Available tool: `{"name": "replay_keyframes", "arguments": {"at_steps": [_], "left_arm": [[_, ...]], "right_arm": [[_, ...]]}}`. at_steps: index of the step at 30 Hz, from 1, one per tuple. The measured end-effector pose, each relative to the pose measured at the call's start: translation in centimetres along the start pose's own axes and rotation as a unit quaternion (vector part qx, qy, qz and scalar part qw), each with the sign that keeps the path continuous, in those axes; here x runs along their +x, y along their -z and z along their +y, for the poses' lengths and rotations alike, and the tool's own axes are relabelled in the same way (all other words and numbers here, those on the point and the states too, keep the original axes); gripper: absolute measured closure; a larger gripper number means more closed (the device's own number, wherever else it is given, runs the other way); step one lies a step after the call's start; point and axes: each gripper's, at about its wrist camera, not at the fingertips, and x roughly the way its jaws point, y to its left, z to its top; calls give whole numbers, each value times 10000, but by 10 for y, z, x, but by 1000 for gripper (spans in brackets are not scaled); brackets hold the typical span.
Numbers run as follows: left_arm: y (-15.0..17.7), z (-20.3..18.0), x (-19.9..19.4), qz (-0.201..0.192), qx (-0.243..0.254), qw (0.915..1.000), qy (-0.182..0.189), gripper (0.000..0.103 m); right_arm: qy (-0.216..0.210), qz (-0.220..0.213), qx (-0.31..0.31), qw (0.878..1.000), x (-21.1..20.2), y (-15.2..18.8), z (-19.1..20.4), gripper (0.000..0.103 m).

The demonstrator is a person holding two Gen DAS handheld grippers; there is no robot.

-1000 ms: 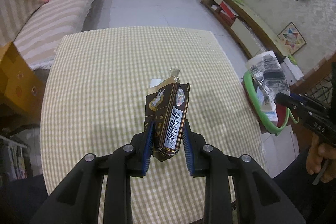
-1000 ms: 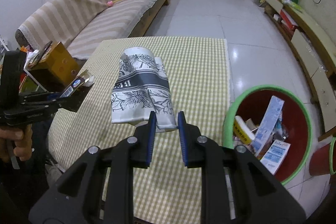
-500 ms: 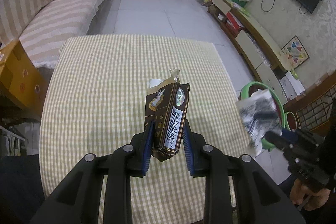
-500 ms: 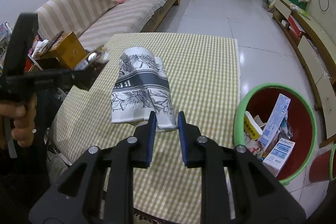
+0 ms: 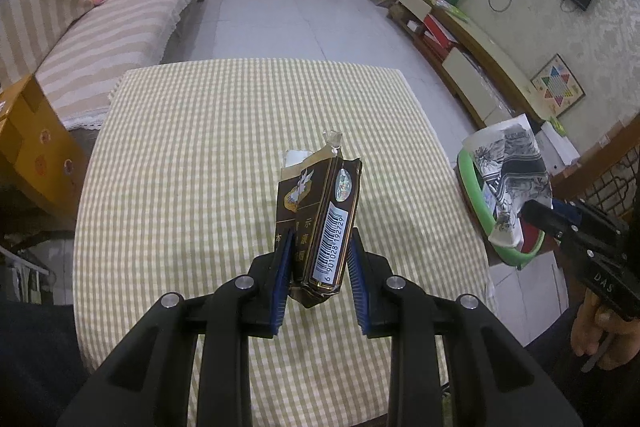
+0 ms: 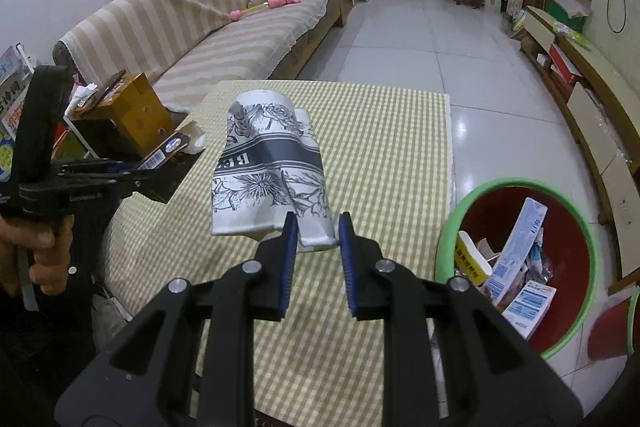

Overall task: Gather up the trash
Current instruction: 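Carry the brown box with the left gripper while the right gripper carries the paper wrapper over the bin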

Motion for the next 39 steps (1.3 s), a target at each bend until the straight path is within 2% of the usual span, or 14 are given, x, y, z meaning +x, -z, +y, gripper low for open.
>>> {"name": "replay_keyframes", "arguments": {"at_steps": [8,19,25,32,39], "left_arm": [[-12,-20,13,3,485,9986,225,79],[-40,-94,46,-42,948,9893,1105,79],[-53,-141,57,-14,1305,9807,1457,79],[-65,-176,69,68,1472,9743,1706,79],[-68,-206,77,148,1609,9689,1875,79]], "right_arm": [[417,-230,373,9982,-21,5,-30,82],[1083,-221,1216,9864,-34,24,-93,82],[1456,-307,1638,9752,-46,33,-123,82],[1884,-366,2085,9590,-59,44,-156,82],[2061,-376,2405,9478,-67,52,-172,82]]}}
